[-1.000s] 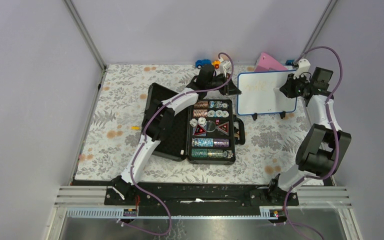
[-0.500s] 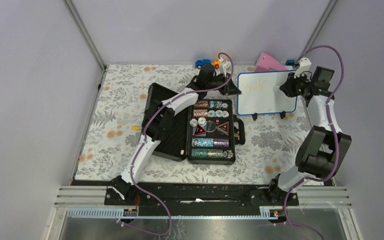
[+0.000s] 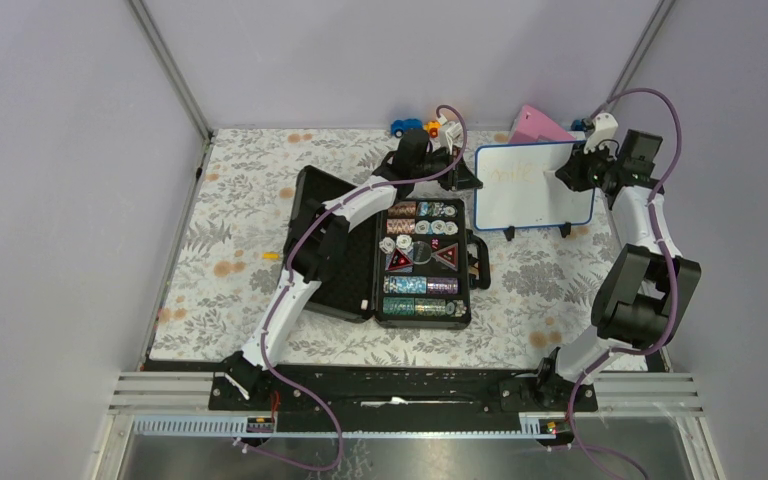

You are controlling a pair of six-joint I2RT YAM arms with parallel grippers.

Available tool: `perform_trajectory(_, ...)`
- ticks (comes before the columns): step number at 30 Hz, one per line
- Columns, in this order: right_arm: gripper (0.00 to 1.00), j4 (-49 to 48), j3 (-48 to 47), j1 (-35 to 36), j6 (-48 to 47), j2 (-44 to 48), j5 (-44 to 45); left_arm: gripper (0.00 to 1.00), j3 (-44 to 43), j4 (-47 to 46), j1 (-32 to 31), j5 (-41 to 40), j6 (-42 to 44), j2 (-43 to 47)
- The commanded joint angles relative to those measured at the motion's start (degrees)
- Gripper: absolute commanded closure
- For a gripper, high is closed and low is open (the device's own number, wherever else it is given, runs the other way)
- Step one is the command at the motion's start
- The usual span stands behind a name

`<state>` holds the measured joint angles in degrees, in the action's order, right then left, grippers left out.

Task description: Write a sentence on the whiteboard

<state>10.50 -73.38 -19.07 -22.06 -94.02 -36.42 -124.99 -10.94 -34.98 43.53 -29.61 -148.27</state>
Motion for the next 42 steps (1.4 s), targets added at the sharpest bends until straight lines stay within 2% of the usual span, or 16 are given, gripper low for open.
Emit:
perform_trajectory(1,1.00,-2.0,-3.1,0.5,0.3,-0.4,1.1,1.00,-0.3,-0.6,-0.3,-1.6,1.6,-0.4)
perform_trajectory(20,1.00,-1.8,-3.3,0.5,-0.6,-1.4,2.9,1.00,-0.2,-0.5,-0.2,-1.6,1.6,-0.3)
perform_trajectory(42,1.00,-0.2,1.5,0.3,-3.8,2.0,3.6,1.00,-0.4,-0.5,-0.3,-1.8,1.7,-0.1)
